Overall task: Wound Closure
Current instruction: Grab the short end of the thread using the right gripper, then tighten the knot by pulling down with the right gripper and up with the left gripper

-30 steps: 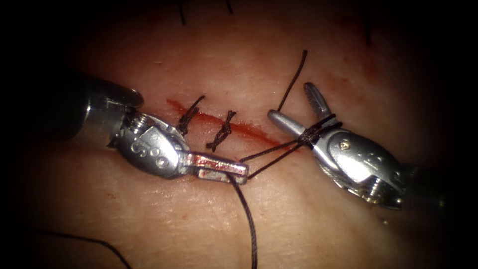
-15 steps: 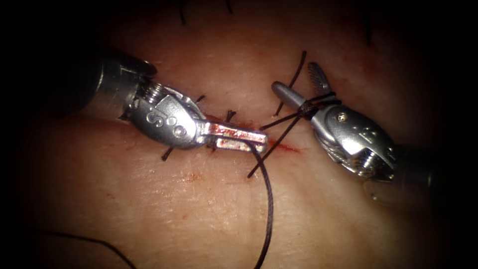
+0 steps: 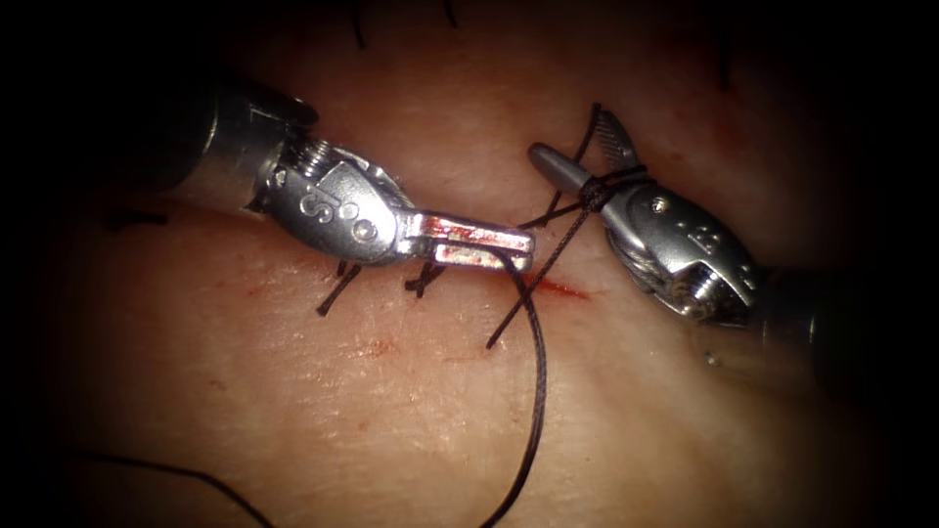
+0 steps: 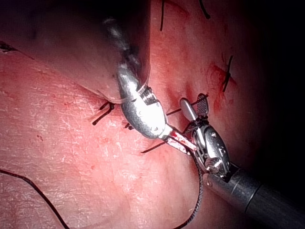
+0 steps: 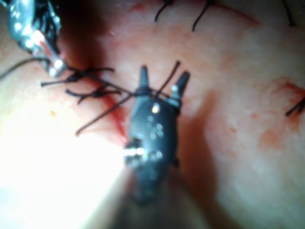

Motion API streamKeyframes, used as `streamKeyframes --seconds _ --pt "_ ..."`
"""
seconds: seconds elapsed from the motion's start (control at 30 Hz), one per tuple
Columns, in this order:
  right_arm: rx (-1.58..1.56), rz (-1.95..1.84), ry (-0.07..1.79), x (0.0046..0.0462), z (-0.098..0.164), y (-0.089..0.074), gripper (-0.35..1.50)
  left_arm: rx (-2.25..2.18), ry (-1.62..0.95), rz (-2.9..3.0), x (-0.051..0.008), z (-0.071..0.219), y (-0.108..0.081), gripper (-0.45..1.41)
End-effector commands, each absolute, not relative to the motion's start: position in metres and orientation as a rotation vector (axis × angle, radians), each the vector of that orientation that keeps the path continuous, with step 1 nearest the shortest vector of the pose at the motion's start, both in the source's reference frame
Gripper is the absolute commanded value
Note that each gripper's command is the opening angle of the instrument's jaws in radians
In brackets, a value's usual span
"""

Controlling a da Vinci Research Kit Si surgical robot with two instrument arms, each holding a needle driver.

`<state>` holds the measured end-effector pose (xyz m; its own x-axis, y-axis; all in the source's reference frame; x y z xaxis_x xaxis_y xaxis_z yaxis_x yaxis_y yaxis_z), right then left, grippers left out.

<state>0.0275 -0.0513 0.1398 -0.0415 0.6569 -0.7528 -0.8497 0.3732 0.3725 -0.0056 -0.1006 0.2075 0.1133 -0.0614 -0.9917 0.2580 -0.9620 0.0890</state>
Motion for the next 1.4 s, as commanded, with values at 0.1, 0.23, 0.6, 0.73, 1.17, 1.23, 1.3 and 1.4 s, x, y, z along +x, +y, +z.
streamKeyframes --seconds 0.1,0.23,0.6,0.73,1.17,1.23,1.3,1.4 --pt "-0.199 1.215 1.069 0.028 0.14 -0.052 -0.35 2.151 0.196 -1.935 -0.006 0.208 -0.101 -0.45" --pt "-0.256 1.164 1.107 0.0279 0.139 -0.052 -0.35 2.152 0.199 -1.932 -0.0057 0.208 -0.101 -0.45" --pt "-0.314 1.021 1.164 0.0313 0.133 -0.058 -0.35 2.136 0.217 -2.098 -0.0011 0.212 -0.093 -0.45" --pt "-0.331 0.977 1.172 0.0324 0.132 -0.06 -0.35 2.137 0.242 -2.156 0.0 0.215 -0.09 -0.45" --pt "-0.302 0.918 1.145 0.036 0.135 -0.065 -0.35 2.203 0.258 -2.268 0.0005 0.218 -0.075 -0.45" --pt "-0.297 0.913 1.141 0.0362 0.135 -0.066 -0.35 2.221 0.264 -2.289 0.0005 0.218 -0.073 -0.45" --pt "-0.294 0.909 1.142 0.0363 0.135 -0.066 -0.35 2.227 0.252 -2.305 0.0002 0.218 -0.071 -0.45" --pt "-0.286 0.904 1.135 0.0367 0.135 -0.067 -0.35 2.218 0.215 -2.333 -0.0007 0.218 -0.069 -0.45"
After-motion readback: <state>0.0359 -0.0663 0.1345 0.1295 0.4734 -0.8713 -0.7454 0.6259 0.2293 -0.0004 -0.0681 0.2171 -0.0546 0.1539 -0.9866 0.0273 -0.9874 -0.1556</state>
